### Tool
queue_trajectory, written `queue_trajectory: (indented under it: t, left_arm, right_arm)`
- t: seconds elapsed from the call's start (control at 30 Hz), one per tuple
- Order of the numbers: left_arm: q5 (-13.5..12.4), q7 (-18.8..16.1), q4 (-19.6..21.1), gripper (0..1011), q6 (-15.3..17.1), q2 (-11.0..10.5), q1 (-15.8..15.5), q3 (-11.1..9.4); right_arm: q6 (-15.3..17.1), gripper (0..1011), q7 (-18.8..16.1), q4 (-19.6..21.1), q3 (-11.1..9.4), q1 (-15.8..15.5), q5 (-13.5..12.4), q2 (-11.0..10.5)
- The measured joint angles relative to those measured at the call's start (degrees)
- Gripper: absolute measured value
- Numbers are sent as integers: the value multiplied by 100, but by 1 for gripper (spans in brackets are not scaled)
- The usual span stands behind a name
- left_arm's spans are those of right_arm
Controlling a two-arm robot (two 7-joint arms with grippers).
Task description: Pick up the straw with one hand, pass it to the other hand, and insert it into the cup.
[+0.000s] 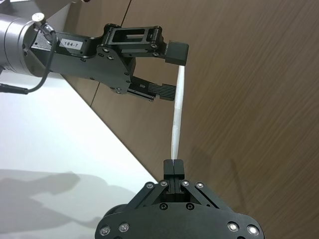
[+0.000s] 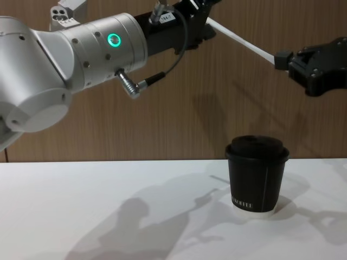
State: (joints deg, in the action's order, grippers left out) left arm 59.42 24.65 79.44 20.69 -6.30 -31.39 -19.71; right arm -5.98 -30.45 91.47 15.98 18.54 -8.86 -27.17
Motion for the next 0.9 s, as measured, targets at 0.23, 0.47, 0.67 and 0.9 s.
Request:
queue_trajectory:
  t: [0.23,0.47,0.67,0.9]
  left_arm:
    - [49,20,-125,1000,-28,38,-68,-46]
    - [93,10,-208,1000,-35,50,-109,-71]
    - [131,-28,-288,1000,-33,63,-146,-97]
    - [163,-65,-377,995,-34,85,-184,-126]
  right_arm:
    - [0,0,0,0,0,0,0,0]
    - [0,0,0,0,0,0,0,0]
    - [0,0,0,0,0,0,0,0]
    - [0,0,0,0,0,0,0,0]
